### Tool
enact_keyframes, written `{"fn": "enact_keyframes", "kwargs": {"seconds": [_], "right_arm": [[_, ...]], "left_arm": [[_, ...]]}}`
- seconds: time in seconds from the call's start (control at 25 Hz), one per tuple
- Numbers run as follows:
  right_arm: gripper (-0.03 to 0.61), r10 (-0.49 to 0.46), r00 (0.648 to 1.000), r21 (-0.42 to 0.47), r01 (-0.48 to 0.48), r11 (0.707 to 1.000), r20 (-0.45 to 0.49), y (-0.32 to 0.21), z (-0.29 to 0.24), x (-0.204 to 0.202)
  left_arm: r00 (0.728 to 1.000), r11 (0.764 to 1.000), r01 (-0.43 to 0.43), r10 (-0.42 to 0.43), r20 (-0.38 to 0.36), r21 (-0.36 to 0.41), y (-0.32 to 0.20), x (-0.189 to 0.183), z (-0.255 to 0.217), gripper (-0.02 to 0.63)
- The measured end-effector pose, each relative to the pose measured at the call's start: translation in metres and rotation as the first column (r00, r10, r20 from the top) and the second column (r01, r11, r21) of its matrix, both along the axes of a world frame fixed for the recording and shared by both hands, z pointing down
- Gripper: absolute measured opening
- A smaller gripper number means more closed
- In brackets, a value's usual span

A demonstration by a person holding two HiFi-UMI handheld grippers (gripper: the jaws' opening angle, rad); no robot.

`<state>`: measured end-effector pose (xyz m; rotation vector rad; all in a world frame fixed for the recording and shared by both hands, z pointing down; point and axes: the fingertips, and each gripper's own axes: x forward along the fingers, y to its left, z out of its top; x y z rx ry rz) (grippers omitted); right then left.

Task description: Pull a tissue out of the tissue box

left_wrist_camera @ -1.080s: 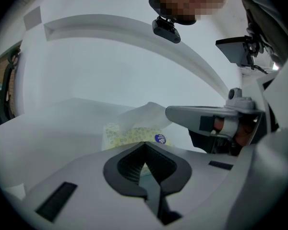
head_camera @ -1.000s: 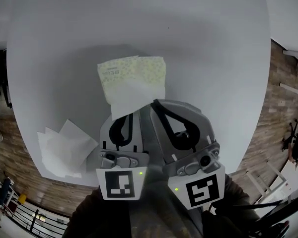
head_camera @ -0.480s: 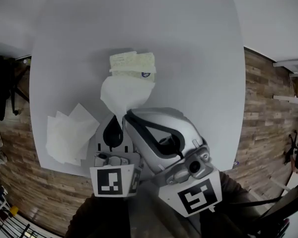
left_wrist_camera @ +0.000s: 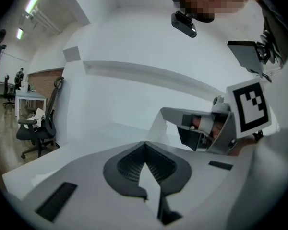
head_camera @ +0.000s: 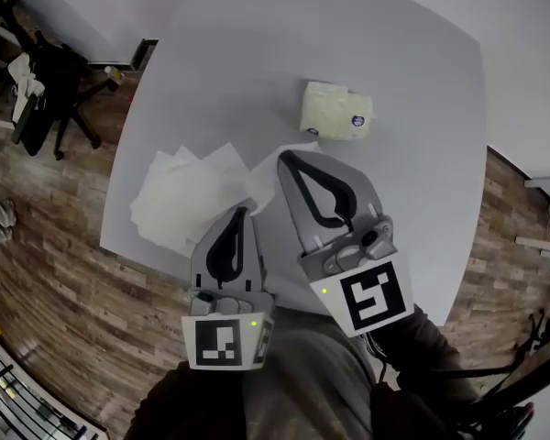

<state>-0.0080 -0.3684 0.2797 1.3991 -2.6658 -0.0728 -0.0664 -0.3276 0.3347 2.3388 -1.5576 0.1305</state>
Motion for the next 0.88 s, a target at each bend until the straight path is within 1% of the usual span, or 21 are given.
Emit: {"fn": "enact_keyframes", "kwargs": {"seconds": [0.12,0.2,0.28,0.36,0.44,0.56,0.64,0.72,0.8,0.88], "right_arm": [[0.003,-0.011,1.000,-0.062,0.010,0.998,-0.025,-0.023,0.021,-0.051],[0.003,-0.003,1.000,-0.068,0.002,0.998,-0.019,-0.040,0.022,-0.085],[0.003,0.003,1.000,-0.042,-0.004,0.999,-0.010,-0.052,0.013,-0.115],[0.003,0.007,1.000,-0.002,-0.007,1.000,-0.006,-0.057,0.002,-0.139],[0.003,0.017,1.000,0.034,-0.017,0.999,-0.002,-0.055,-0.003,-0.156],[0.003,0.030,0.999,0.059,-0.030,0.998,-0.011,-0.037,0.011,-0.177],[0.003,0.025,0.999,0.048,-0.024,0.999,-0.020,-0.016,0.035,-0.189],[0.003,0.012,0.999,0.001,-0.012,1.000,-0.038,0.005,0.068,-0.198],[0.003,-0.002,0.996,-0.082,-0.004,0.997,-0.084,0.024,0.110,-0.201],[0.003,-0.008,0.992,-0.170,-0.014,0.985,-0.129,0.038,0.150,-0.202]], "left_arm": [[1.000,1.000,0.003,-0.003,0.016,-0.002,-0.004,-0.052,-0.003,0.002],[1.000,1.000,0.010,-0.010,0.027,0.007,-0.012,-0.090,-0.010,0.002],[0.999,0.999,0.046,-0.047,0.028,0.024,-0.020,-0.129,-0.015,0.002],[0.995,0.994,0.101,-0.101,0.015,0.040,-0.028,-0.164,-0.017,0.002],[0.992,0.991,0.126,-0.127,0.004,0.043,-0.030,-0.190,-0.016,0.002],[0.994,0.993,0.107,-0.107,0.000,0.050,-0.027,-0.212,-0.016,0.002],[0.996,0.994,0.089,-0.089,-0.006,0.062,-0.025,-0.219,-0.016,0.002],[0.998,0.996,0.069,-0.068,-0.006,0.061,-0.024,-0.220,-0.013,0.002],[0.999,0.997,0.048,-0.048,-0.003,0.055,-0.025,-0.216,-0.009,0.002],[1.000,0.999,0.024,-0.024,0.004,0.049,-0.024,-0.211,-0.004,0.002]]}}
